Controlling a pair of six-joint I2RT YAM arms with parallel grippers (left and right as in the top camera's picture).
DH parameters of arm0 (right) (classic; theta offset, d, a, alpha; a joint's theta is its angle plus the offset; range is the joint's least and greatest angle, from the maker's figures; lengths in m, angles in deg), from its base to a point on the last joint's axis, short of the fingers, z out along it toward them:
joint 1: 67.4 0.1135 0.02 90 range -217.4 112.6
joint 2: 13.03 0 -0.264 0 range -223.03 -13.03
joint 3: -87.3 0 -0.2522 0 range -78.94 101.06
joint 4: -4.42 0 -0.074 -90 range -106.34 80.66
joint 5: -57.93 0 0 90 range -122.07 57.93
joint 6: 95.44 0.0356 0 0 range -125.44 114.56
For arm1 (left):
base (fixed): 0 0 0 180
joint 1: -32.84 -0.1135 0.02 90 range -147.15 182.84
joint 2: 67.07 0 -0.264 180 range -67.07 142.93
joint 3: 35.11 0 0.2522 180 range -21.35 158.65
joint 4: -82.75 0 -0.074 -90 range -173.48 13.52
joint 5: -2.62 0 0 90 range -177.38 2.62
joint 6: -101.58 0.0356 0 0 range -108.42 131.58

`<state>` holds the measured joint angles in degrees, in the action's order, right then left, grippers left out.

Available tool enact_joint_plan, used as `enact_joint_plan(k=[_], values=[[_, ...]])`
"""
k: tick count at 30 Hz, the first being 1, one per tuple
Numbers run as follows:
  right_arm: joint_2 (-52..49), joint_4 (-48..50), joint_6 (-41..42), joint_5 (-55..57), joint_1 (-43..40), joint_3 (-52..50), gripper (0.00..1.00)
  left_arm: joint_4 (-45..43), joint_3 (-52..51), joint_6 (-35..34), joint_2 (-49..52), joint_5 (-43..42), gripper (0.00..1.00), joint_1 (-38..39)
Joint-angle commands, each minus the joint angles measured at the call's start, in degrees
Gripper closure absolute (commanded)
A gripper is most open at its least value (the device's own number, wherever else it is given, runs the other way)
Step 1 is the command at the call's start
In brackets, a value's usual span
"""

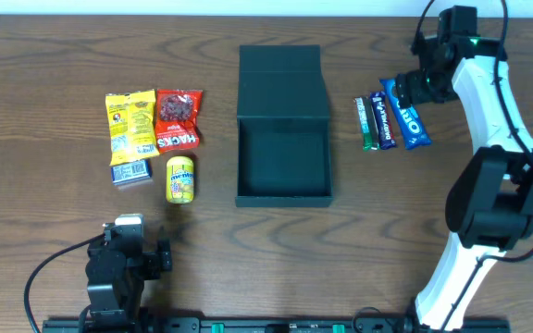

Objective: Pack container
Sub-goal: 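Move the right gripper over the blue Oreo pack, then grasp the blue Oreo pack with the right gripper and lift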

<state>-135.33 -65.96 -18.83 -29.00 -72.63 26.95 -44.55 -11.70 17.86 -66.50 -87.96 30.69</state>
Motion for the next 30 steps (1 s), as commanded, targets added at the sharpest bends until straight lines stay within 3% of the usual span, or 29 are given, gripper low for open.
enact_joint_plan(k=[1,10,23,30], values=[[-0.68,-0.96,-0.46,-2.27,-0.37,-0.35,0.13,0.17,-0.61,0.81,-0.37,0.81,0.05,-0.17],[-1.40,0.55,-2.56,-2.32,-0.42,-2.14,0.12,0.17,-0.61,0.81,-0.37,0.81,0.05,-0.17],[-6.99,1.18,-2.54,-2.47,-0.48,-4.00,0.18,0.17,-0.61,0.81,-0.37,0.81,0.05,-0.17],[-9.38,1.42,-2.54,-2.47,-0.48,-4.00,0.31,0.17,-0.61,0.81,-0.37,0.81,0.05,-0.17]])
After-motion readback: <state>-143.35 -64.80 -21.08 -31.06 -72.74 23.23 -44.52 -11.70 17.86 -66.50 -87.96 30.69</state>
